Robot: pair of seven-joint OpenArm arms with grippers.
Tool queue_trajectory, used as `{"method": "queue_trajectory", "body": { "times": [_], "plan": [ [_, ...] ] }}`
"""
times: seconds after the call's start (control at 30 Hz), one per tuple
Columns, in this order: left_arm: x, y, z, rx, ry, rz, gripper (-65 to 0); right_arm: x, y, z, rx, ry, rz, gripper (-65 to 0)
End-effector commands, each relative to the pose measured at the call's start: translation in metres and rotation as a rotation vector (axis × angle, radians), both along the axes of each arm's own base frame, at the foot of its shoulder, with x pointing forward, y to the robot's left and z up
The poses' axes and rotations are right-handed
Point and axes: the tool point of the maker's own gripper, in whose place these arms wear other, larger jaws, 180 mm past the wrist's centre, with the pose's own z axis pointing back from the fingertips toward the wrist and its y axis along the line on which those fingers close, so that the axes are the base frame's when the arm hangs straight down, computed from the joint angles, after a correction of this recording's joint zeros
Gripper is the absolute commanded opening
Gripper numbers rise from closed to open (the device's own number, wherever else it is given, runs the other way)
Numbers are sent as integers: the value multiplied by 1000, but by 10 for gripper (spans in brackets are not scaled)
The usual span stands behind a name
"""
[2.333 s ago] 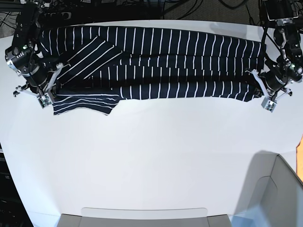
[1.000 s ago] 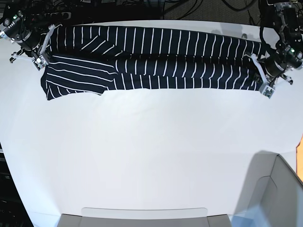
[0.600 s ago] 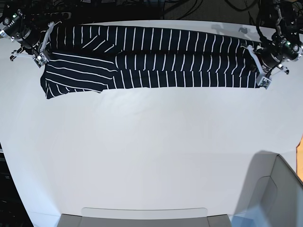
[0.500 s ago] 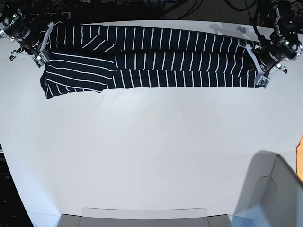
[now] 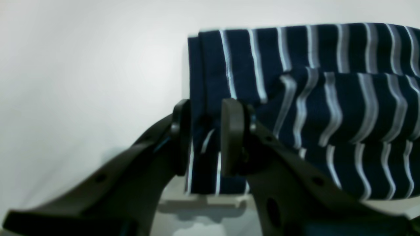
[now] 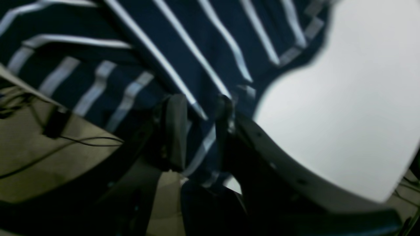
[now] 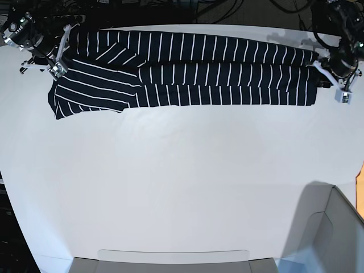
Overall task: Fold the T-shirt properly
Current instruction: 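Release the shirt and reposition both grippers at its ends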
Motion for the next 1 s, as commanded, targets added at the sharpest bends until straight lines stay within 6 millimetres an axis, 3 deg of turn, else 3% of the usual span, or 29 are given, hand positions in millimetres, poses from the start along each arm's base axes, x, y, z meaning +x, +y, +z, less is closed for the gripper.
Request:
{"method": "queue_trajectory", "body": {
  "times": [0.0,0.33,0.67,0.9,0.97],
  "plan": [
    [6,5,3,-4,-18,5,-478,7,2,7,-8,-27,31,-490],
    [1,41,-15,-23,24,77,-478,8,-2,-2,1,-6,15,-491],
    [2,21,-28,-106,39,54,-478,15,-9,-1,-12,-13,17,-491],
    [7,54,-5,-45,6,85,-477,14,-8,-1,-10,-12,15,-490],
    [12,49,6,-59,-21,70,-476,15,-8,-1,-10,-12,14,-490]
  ]
}}
